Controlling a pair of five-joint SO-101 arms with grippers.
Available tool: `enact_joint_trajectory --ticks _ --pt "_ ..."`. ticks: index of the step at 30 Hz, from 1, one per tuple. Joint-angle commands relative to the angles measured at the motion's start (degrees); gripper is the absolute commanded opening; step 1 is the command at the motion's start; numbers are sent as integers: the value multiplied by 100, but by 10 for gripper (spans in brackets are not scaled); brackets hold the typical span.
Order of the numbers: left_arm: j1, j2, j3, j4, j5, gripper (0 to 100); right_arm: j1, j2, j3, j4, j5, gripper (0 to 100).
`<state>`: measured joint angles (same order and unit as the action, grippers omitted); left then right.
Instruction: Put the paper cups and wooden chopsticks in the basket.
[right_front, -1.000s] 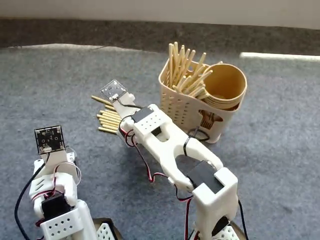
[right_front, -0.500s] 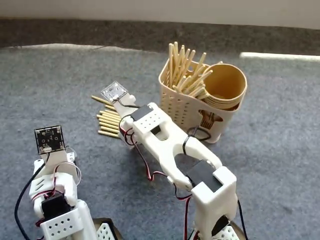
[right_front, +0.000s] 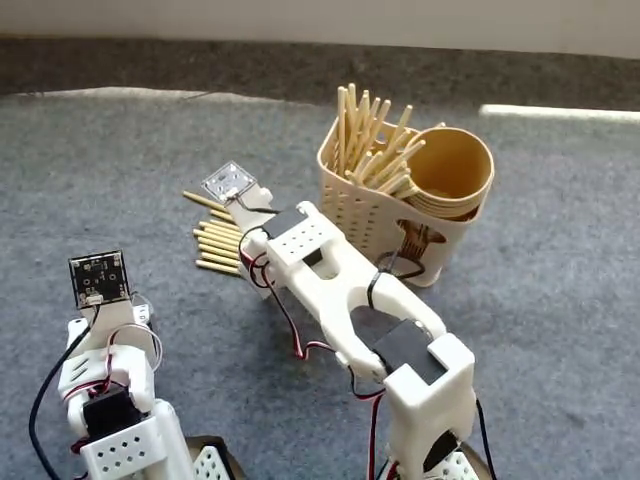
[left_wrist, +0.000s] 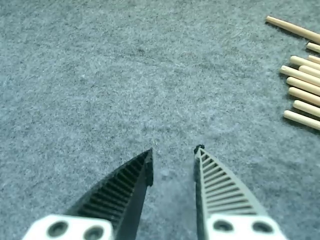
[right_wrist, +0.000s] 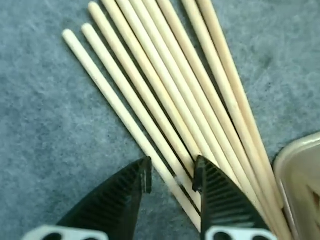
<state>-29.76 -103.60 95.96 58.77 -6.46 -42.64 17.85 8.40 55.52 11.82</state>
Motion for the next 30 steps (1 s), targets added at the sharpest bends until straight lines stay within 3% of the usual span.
enact_joint_trajectory --ticks 1,5,10,30 --pt "-57 -22 119 -114 -53 140 -48 101 -277 31 677 159" --pt "-57 -22 119 -114 -53 140 -180 409 -277 57 905 150" --pt "-57 -22 119 -114 -53 140 -207 347 -277 66 905 2" --pt "-57 -22 119 -114 -53 140 -180 -989 84 796 862 6"
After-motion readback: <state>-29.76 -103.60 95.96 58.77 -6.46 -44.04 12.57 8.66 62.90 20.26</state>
